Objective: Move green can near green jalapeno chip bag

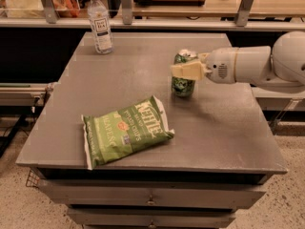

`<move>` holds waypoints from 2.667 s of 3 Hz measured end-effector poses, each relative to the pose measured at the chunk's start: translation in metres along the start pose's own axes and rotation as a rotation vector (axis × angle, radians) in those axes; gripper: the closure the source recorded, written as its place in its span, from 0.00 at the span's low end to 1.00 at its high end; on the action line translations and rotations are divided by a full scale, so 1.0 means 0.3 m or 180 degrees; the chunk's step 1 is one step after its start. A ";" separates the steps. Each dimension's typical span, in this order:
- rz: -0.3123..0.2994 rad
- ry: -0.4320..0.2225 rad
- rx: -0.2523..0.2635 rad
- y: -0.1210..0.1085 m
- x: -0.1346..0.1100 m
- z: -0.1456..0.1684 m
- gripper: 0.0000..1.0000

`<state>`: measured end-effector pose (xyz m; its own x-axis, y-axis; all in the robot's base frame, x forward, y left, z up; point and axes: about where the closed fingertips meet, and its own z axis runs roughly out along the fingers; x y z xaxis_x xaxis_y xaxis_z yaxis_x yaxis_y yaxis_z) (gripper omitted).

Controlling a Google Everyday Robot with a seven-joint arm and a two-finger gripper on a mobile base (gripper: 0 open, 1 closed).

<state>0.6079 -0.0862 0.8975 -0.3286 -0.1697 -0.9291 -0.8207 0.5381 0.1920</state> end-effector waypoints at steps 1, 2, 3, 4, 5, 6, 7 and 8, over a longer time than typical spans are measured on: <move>-0.0013 -0.0095 -0.0203 0.099 0.006 0.003 1.00; -0.0026 -0.0214 -0.0440 0.189 0.012 0.010 0.81; -0.0051 -0.0290 -0.0619 0.242 0.029 0.019 0.58; -0.0064 -0.0336 -0.0734 0.269 0.057 0.024 0.35; -0.0090 -0.0348 -0.0817 0.280 0.073 0.026 0.12; -0.0158 -0.0321 -0.0896 0.286 0.075 0.022 0.00; -0.0295 -0.0192 -0.0884 0.263 0.059 -0.016 0.00; -0.0494 0.0022 -0.0582 0.145 0.013 -0.149 0.00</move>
Offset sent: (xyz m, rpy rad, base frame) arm -0.0648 0.0403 0.0081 0.1480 -0.0285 0.1681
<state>0.5499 -0.1004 0.9164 -0.1946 -0.2446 -0.9499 -0.9324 0.3468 0.1017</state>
